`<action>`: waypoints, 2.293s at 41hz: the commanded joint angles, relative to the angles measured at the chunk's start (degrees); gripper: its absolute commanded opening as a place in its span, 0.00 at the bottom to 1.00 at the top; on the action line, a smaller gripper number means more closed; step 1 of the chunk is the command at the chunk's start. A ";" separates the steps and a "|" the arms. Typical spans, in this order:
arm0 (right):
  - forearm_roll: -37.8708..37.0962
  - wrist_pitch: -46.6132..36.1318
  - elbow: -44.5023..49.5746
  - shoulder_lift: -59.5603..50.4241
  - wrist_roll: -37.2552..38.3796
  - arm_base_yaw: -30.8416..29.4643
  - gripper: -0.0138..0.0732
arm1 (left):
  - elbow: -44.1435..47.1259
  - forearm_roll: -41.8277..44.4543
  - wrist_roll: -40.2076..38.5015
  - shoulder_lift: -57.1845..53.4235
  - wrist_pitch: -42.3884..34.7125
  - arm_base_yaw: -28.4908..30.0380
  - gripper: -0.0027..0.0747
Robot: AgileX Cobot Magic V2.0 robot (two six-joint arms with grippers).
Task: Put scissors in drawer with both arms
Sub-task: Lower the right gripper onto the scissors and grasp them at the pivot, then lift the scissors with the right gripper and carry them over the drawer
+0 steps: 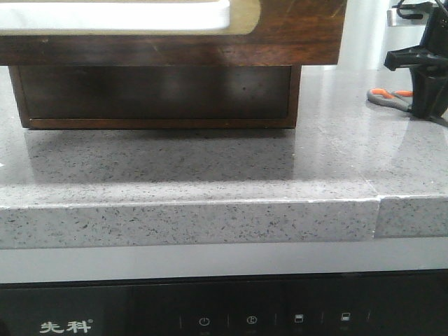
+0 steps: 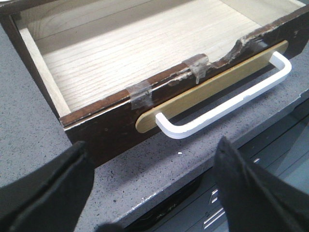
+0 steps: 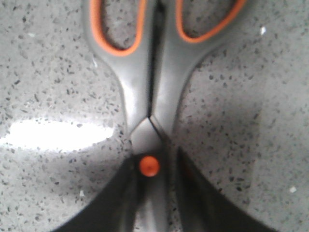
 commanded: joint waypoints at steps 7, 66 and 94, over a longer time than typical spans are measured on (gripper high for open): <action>1.94 0.72 -1.35 -3.00 -0.61 -0.16 0.27 | -1.96 -0.01 0.15 0.39 -3.99 -0.50 0.70; 20.91 -5.90 -1.35 -40.92 -29.83 25.97 0.27 | -1.96 -0.01 0.15 0.39 -3.99 -0.50 0.70; 26.54 -2.95 -1.35 -21.81 -46.64 32.45 0.27 | -1.96 -0.01 0.15 0.39 -3.99 -0.50 0.70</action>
